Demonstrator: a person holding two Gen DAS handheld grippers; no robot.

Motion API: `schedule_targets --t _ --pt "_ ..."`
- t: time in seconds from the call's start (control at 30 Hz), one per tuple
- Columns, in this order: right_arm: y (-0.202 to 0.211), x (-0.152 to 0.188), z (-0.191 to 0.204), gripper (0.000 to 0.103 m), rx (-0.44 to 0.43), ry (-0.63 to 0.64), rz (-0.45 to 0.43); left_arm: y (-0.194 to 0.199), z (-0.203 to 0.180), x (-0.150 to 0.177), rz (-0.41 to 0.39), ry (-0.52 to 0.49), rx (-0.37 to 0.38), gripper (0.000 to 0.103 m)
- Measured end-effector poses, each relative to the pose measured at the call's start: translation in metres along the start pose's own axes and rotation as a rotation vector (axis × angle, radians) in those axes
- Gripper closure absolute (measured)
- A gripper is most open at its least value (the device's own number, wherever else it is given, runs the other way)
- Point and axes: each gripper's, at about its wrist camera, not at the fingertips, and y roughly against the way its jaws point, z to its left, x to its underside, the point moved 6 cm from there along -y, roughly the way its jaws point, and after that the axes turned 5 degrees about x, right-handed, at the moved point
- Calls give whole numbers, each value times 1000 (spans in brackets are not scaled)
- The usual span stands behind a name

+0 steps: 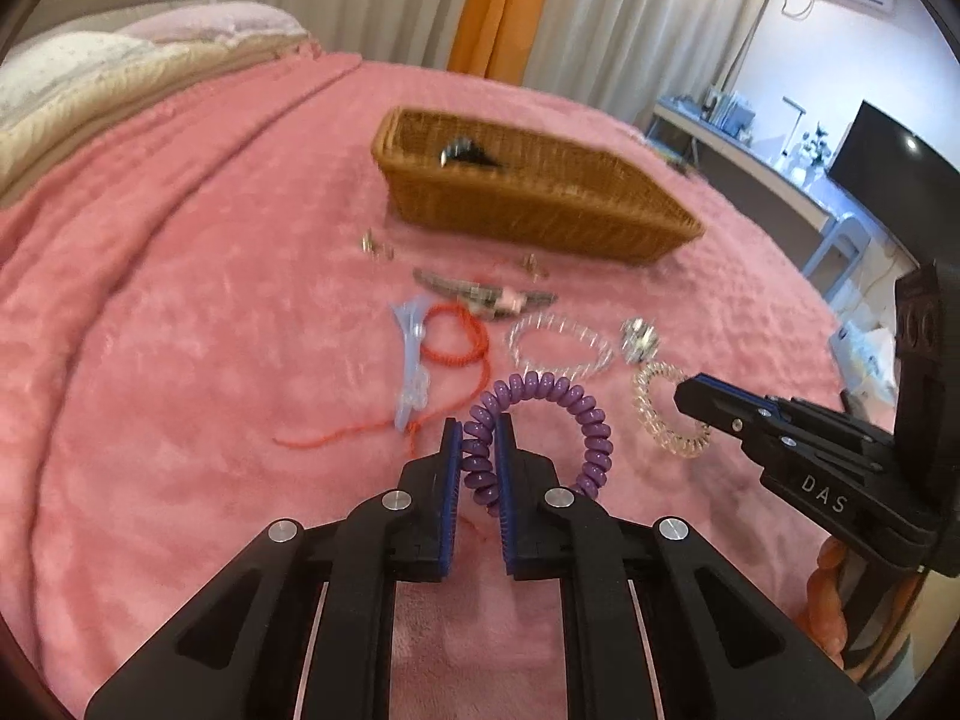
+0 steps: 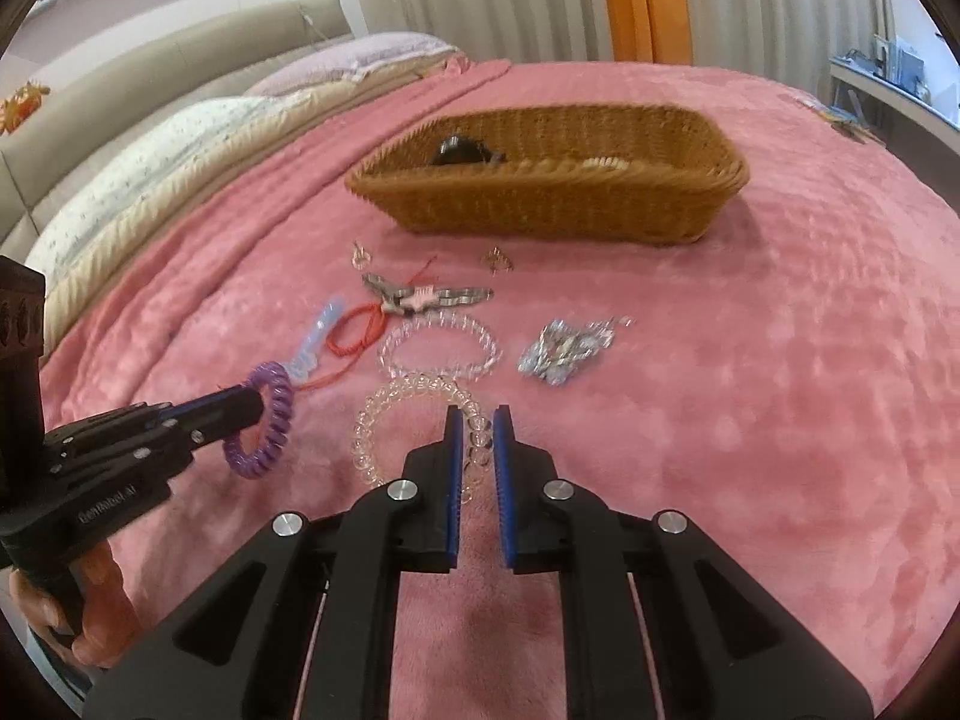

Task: Organize jewelry
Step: 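Lower the purple tie and bead bracelet into the basket and open both tools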

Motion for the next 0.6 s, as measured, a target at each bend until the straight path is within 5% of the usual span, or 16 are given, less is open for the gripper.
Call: schedule_targets --t 0.33,0.6 --pt "69 -62 -14 95 36 -1 -189 52 -23 -71 -178 -61 28 94" --pt "91 -140 -29 95 87 -34 -327 47 -33 -145 -273 -89 35 94"
